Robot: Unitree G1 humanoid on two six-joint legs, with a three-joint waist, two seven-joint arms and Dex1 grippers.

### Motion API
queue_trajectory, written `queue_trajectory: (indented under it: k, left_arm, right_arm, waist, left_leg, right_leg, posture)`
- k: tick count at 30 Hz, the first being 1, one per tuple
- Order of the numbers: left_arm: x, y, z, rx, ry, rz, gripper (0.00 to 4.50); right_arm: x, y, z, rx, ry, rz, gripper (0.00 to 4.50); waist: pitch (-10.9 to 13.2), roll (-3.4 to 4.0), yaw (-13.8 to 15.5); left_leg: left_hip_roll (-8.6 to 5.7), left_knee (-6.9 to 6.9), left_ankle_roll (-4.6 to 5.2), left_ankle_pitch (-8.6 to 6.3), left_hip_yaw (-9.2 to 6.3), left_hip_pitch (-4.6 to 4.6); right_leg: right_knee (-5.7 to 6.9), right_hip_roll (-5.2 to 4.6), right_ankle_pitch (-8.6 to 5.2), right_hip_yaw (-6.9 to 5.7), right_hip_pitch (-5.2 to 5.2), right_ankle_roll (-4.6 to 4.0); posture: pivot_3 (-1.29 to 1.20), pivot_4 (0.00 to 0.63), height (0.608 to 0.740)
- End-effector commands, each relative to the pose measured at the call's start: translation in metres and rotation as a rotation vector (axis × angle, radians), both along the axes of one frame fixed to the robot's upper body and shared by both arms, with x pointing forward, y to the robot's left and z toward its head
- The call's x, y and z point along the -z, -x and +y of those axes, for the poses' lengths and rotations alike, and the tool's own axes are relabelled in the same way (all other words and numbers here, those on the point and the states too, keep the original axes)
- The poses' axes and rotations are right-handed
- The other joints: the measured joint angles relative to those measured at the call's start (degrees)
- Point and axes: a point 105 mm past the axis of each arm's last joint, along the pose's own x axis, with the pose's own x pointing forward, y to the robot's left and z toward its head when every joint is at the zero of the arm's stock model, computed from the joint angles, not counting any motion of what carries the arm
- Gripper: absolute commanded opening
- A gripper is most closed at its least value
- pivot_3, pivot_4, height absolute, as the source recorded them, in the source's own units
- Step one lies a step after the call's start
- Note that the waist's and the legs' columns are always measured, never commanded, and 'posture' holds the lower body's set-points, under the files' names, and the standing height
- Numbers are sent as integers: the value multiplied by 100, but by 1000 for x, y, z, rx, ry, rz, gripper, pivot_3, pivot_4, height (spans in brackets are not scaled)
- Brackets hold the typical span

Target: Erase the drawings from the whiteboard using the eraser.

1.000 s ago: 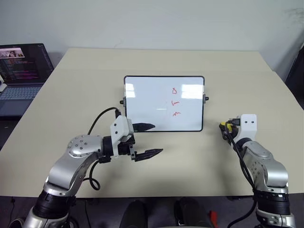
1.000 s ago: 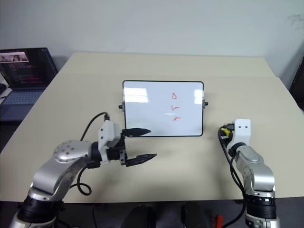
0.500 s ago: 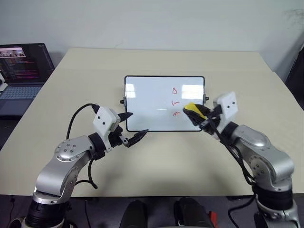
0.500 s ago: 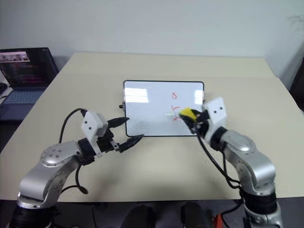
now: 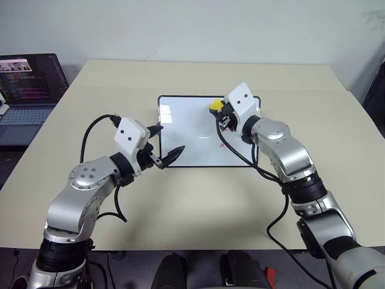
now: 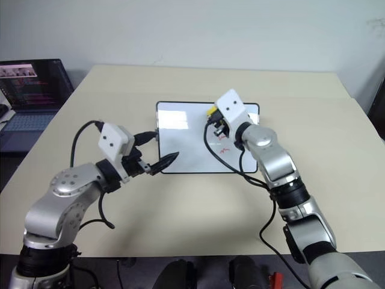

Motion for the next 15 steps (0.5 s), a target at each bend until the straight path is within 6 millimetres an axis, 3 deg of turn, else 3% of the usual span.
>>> queue_trajectory:
  k: [1,8,11,15]
  left_arm:
    - [-12,3,-4,14,1,-57,4500]
    - [-12,4,-9,33,2,-60,4500]
    - [-12,4,-10,40,1,-58,4500]
    - [-10,4,-13,55,4,-52,4500]
  right_arm:
    - [-10,-6,-5,3,14,-39,1215]
    - [37,-6,-17,-10,224,48,1215]
    - [31,-12,-23,32,244,-4,1213]
    - [2,-25,-36,132,220,-120,1213]
  waist:
    - [0,0,0]
    - [-2,-2,0]
    - [-3,-2,0]
    - [-3,-2,-1]
  left_leg:
    - [-1,0,0,0,1,0]
    - [-1,3,0,0,-1,10]
    - [-2,7,1,0,-1,15]
    - [0,16,-1,5,-2,15]
  right_leg:
    - [0,-2,0,0,0,0]
    - [7,-3,1,-2,6,-1]
    - [13,-3,4,-2,10,-4]
    - [15,0,17,-2,11,-8]
  posture:
    - [0,150,740]
    - [0,150,740]
    - [0,150,740]
    - [0,150,740]
